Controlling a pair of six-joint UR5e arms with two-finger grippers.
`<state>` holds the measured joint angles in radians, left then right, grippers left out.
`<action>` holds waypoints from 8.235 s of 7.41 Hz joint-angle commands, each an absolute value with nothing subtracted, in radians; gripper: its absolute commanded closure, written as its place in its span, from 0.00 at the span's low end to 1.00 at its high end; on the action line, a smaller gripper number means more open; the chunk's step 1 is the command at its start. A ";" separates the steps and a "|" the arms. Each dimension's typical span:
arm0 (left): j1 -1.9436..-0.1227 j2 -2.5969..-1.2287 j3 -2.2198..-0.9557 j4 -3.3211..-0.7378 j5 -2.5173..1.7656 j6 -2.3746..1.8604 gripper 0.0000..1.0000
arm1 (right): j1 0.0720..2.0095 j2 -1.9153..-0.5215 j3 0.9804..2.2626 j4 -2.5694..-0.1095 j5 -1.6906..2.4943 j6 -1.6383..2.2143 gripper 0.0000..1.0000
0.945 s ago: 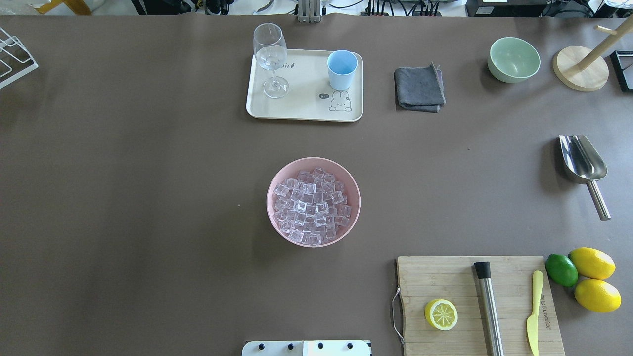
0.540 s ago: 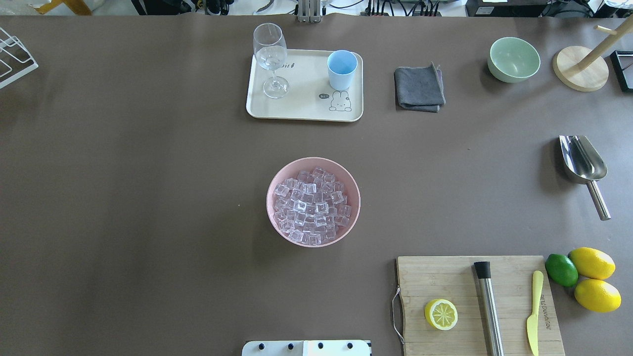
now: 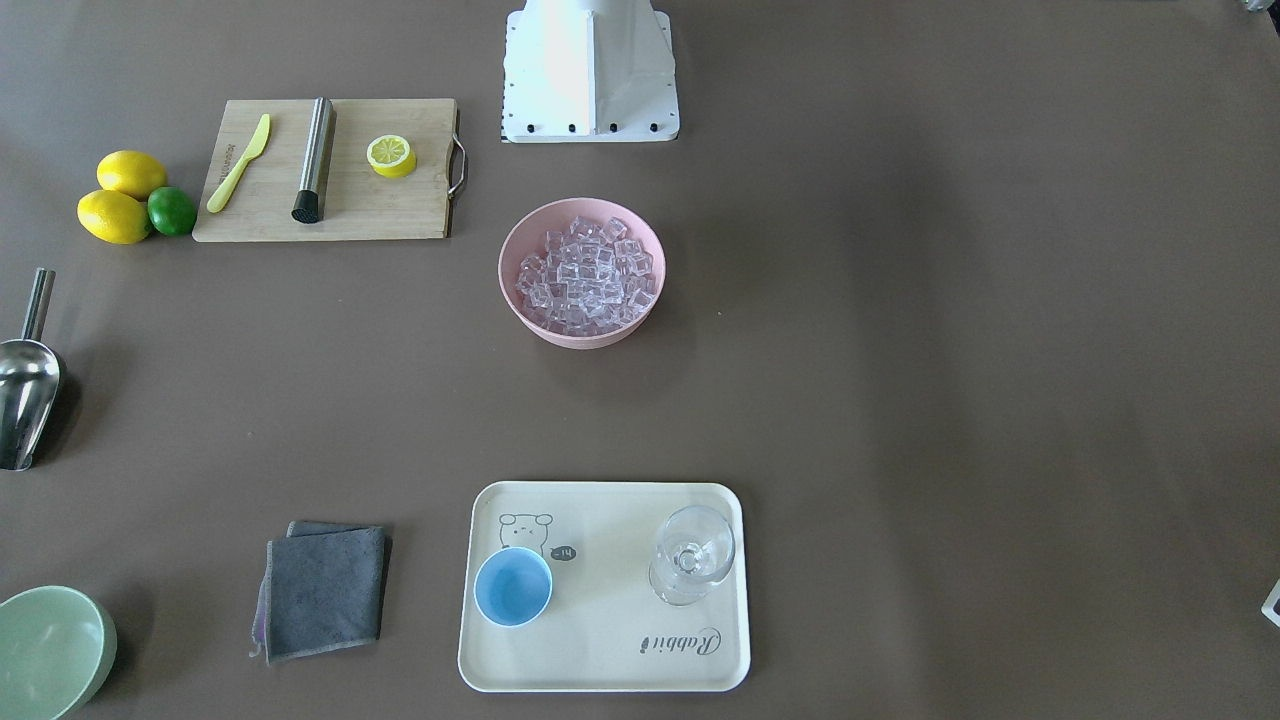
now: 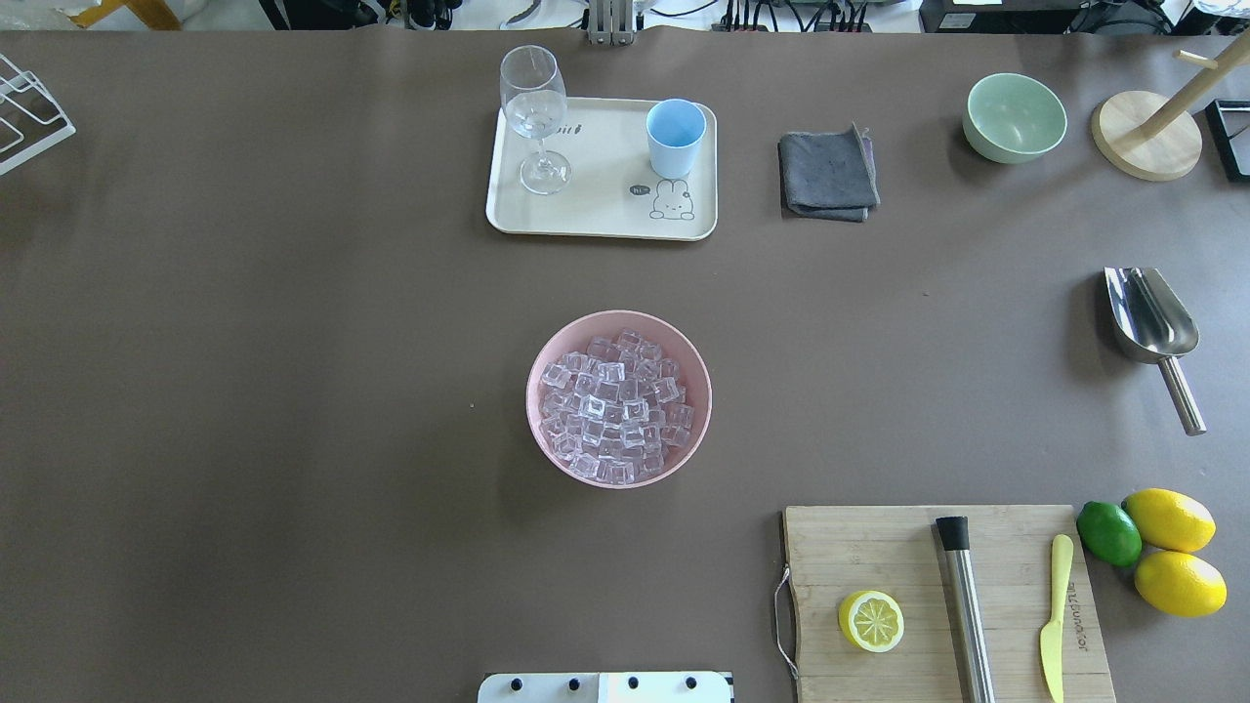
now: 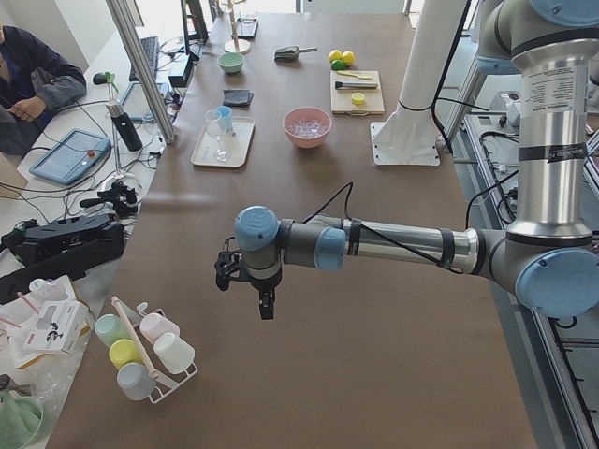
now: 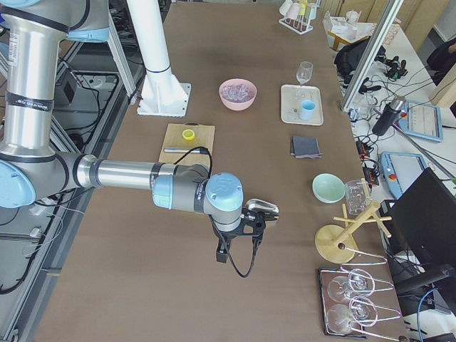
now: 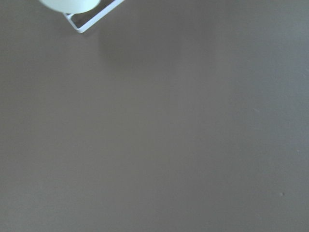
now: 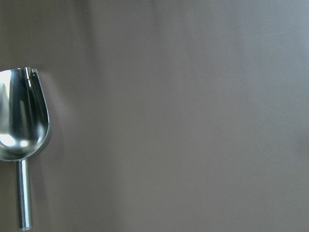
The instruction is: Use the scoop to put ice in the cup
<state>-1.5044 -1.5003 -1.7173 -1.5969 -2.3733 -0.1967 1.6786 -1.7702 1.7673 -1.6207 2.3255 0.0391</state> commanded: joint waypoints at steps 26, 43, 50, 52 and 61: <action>-0.526 -1.893 -1.599 -2.628 -2.065 -0.016 0.02 | 1.095 -1.752 1.752 -1.181 2.367 0.646 1.00; -0.539 -2.112 -1.348 -2.698 -2.111 0.101 0.04 | 0.737 -1.234 2.341 -2.257 1.856 -0.572 1.00; -0.525 -2.112 -1.348 -2.700 -2.091 0.101 0.04 | 0.683 -0.827 2.024 -2.491 1.770 -0.638 1.00; -0.525 -2.112 -1.348 -2.698 -2.091 0.101 0.04 | 0.646 -0.757 1.936 -2.491 1.763 -0.609 1.00; -0.523 -2.112 -1.350 -2.701 -2.091 0.101 0.04 | 0.555 -0.716 1.847 -2.574 1.743 -0.522 1.00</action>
<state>-0.5231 -2.1123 -1.3495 -2.7004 -2.0908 0.1012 0.5645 -0.7244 1.8863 -2.5786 1.7426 -0.5262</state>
